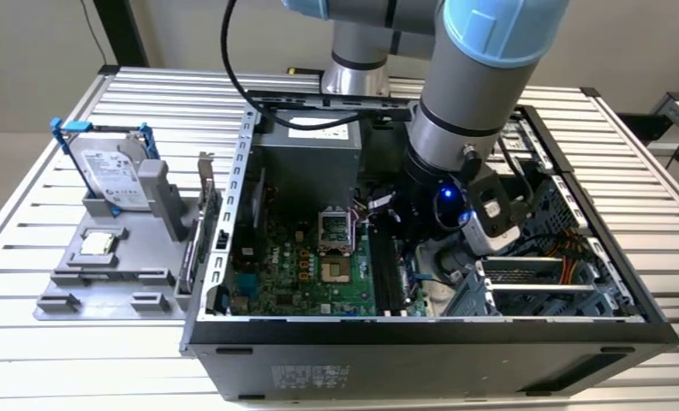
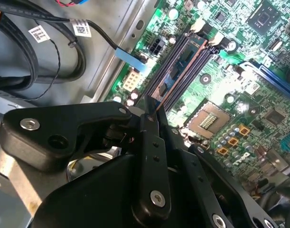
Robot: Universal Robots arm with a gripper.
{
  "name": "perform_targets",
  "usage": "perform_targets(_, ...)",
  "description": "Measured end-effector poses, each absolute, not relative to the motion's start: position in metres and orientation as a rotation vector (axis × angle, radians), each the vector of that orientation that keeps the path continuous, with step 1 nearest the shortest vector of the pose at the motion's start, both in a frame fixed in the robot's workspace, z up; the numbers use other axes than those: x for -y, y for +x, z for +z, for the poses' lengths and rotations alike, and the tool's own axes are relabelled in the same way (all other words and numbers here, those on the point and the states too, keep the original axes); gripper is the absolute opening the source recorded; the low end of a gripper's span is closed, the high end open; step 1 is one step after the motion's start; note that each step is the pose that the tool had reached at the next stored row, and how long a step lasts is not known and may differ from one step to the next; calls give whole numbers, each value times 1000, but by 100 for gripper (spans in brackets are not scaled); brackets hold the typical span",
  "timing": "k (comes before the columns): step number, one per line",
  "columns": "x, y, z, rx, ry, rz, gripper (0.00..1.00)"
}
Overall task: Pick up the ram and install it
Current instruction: 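Insert the ram into the slot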
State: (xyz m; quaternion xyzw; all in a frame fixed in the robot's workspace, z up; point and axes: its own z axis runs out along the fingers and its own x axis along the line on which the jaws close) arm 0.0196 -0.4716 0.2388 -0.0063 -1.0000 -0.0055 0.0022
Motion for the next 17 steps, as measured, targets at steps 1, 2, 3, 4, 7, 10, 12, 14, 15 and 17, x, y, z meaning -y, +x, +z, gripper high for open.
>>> perform_targets(1, 472, 20, 238, 3137, -20, -17, 0)
perform_targets(2, 472, 20, 237, 3137, -20, -16, 0)
perform_targets(3, 471, 20, 236, 3137, -20, -17, 0)
perform_targets(4, 471, 20, 235, 3137, -20, -16, 0)
perform_targets(7, 471, 20, 232, 3137, -20, -15, 0)
perform_targets(10, 470, 20, 229, 3137, -20, -14, 0)
perform_targets(12, 470, 20, 227, 3137, -20, -14, 0)
perform_targets(14, 470, 19, 225, 3137, -20, -13, 0)
perform_targets(15, 470, 19, 225, 3137, -20, -13, 0)
perform_targets(17, 470, 19, 224, 3137, -20, -13, 0)
